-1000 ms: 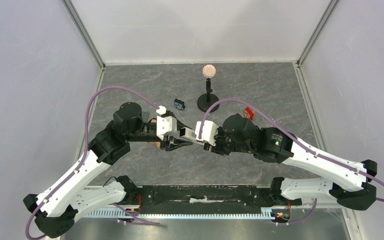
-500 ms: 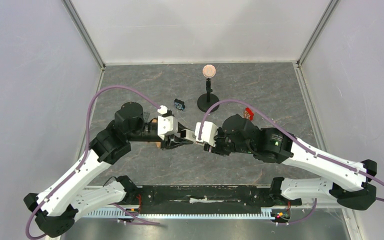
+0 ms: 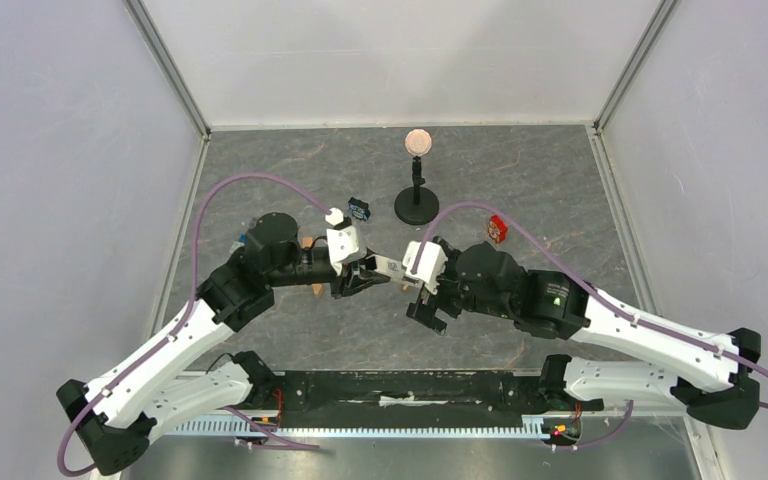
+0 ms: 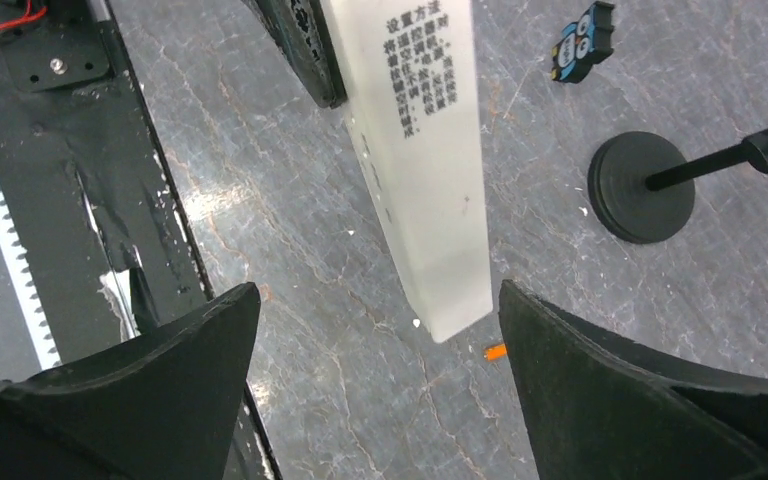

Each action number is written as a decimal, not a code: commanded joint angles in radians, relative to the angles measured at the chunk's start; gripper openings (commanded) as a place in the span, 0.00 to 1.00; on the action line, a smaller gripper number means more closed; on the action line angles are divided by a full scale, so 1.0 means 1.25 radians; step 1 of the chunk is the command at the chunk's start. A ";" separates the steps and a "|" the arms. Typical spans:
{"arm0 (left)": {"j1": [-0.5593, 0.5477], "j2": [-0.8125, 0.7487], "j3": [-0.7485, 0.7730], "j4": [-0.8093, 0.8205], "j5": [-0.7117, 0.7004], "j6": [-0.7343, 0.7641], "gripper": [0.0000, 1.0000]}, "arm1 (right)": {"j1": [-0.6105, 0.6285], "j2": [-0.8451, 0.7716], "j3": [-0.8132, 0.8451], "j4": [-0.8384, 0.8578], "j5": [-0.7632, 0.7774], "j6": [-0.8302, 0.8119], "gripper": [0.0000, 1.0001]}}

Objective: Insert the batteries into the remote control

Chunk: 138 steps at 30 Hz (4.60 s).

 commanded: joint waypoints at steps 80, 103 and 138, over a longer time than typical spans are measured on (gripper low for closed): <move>0.009 -0.201 -0.153 0.154 -0.069 -0.094 0.02 | -0.017 -0.295 -0.379 0.488 0.191 1.034 0.11; 0.009 -0.191 -0.206 0.287 -0.109 -0.163 0.02 | -0.017 -0.348 -0.392 0.538 0.228 1.082 0.00; 0.009 -0.241 -0.336 0.265 -0.523 -0.335 0.02 | -0.252 -0.251 -0.511 0.445 0.462 0.896 0.00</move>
